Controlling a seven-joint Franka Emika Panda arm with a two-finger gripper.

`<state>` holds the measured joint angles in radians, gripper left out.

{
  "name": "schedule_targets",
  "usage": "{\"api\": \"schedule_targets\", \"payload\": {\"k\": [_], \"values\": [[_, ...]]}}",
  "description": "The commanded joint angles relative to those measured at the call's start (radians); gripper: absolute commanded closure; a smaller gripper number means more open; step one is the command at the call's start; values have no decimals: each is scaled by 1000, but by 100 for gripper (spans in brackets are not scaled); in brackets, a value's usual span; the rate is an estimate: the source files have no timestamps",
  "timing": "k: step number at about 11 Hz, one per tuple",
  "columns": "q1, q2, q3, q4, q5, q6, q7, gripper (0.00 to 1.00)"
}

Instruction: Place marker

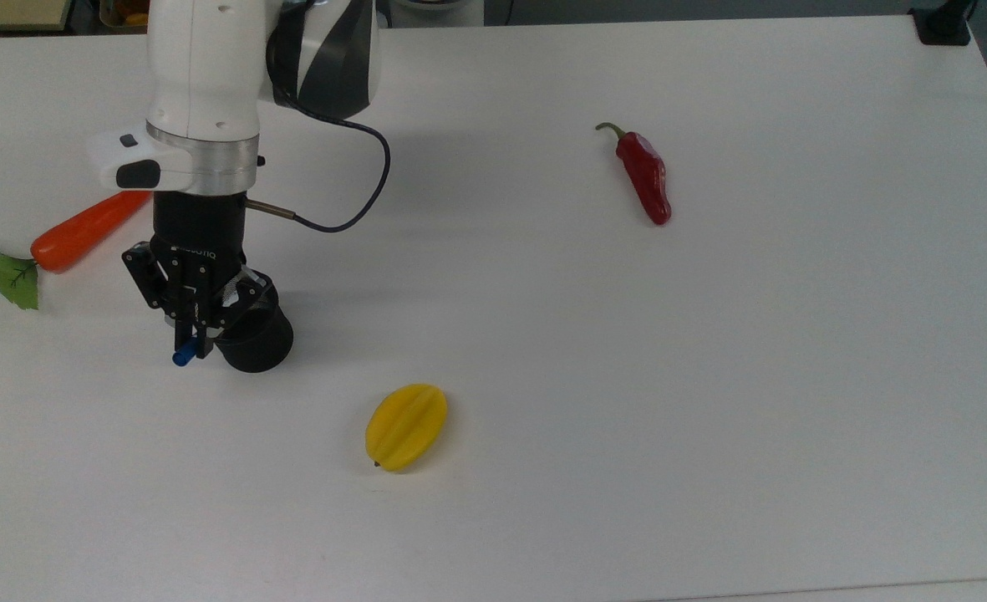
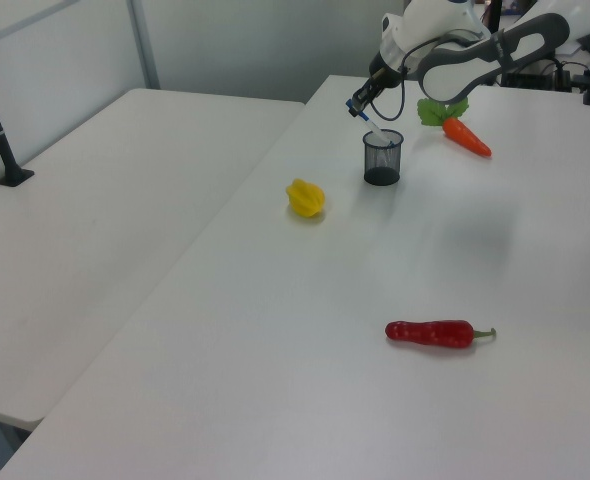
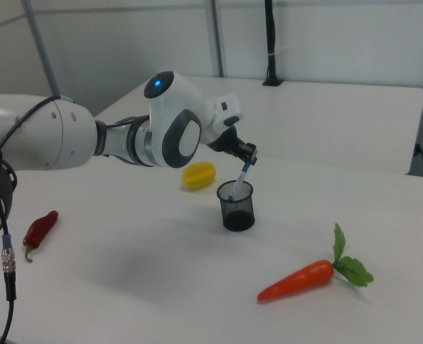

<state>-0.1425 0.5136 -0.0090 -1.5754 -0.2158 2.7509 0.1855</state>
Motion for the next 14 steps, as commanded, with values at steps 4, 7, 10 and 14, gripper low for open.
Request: {"api": "schedule_targets", "payload": {"k": [4, 7, 10, 14], "values": [[17, -12, -8, -17, -20, 13, 28, 0], [67, -47, 3, -25, -19, -69, 29, 0], [136, -118, 20, -23, -10, -261, 31, 0], [228, -233, 58, -23, -8, -645, 26, 0]]}}
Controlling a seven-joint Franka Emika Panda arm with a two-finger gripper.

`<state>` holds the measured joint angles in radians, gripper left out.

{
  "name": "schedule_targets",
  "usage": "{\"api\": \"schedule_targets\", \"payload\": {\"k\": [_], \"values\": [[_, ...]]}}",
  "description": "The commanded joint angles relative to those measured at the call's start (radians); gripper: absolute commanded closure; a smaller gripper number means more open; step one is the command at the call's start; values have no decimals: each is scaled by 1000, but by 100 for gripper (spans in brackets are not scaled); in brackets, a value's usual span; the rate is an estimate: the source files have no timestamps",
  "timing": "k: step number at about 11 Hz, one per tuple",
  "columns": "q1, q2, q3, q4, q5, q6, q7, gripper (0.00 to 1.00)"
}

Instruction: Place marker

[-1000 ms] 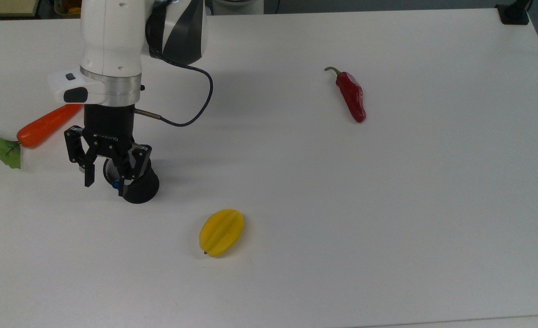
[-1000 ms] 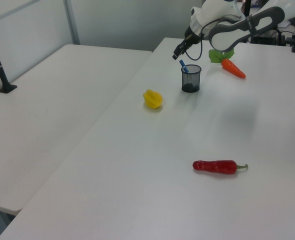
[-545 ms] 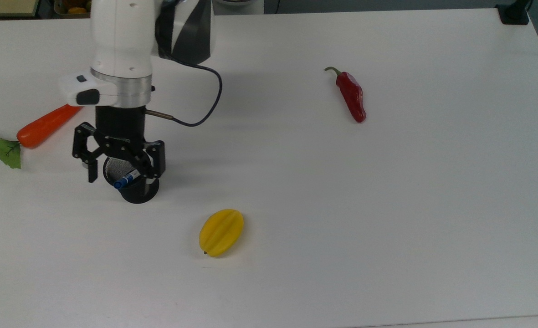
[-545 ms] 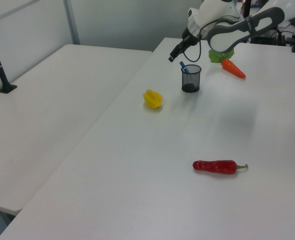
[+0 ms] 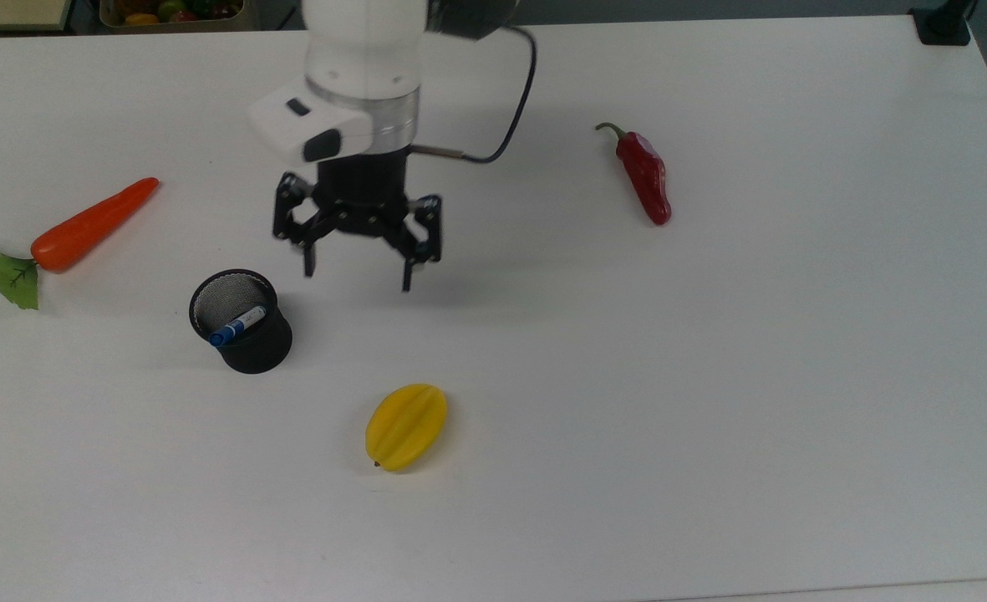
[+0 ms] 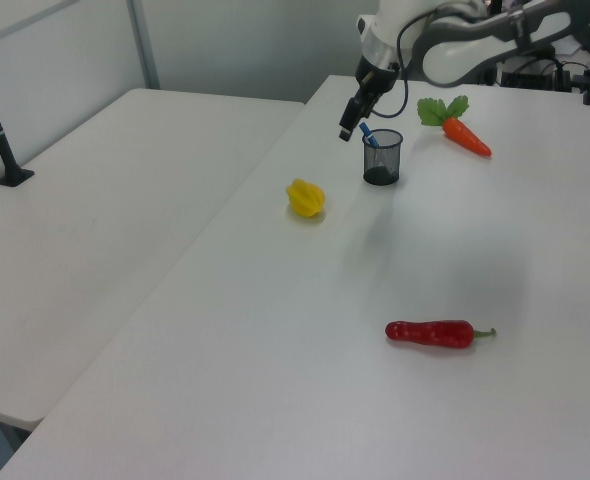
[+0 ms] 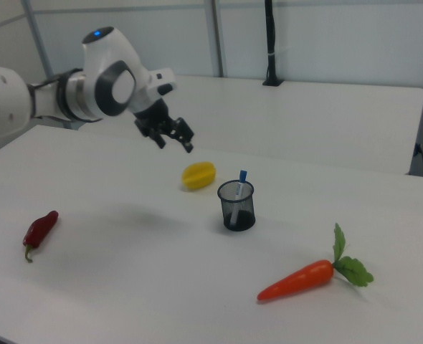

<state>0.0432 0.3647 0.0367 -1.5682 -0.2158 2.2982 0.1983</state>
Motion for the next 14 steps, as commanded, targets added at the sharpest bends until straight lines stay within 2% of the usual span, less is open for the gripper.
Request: {"api": "schedule_targets", "payload": {"k": [1, 3, 5, 8, 10, 14], "values": [[67, -116, 15, -30, -8, -291, 10, 0], [104, -186, 17, -33, -4, -463, -23, 0], [109, -260, 15, -35, 74, -570, -83, 0], [90, -344, 3, -35, 125, -695, -190, 0], [38, -369, 2, -32, 185, -729, -227, 0], [26, -366, 2, -27, 185, -740, -231, 0]]}}
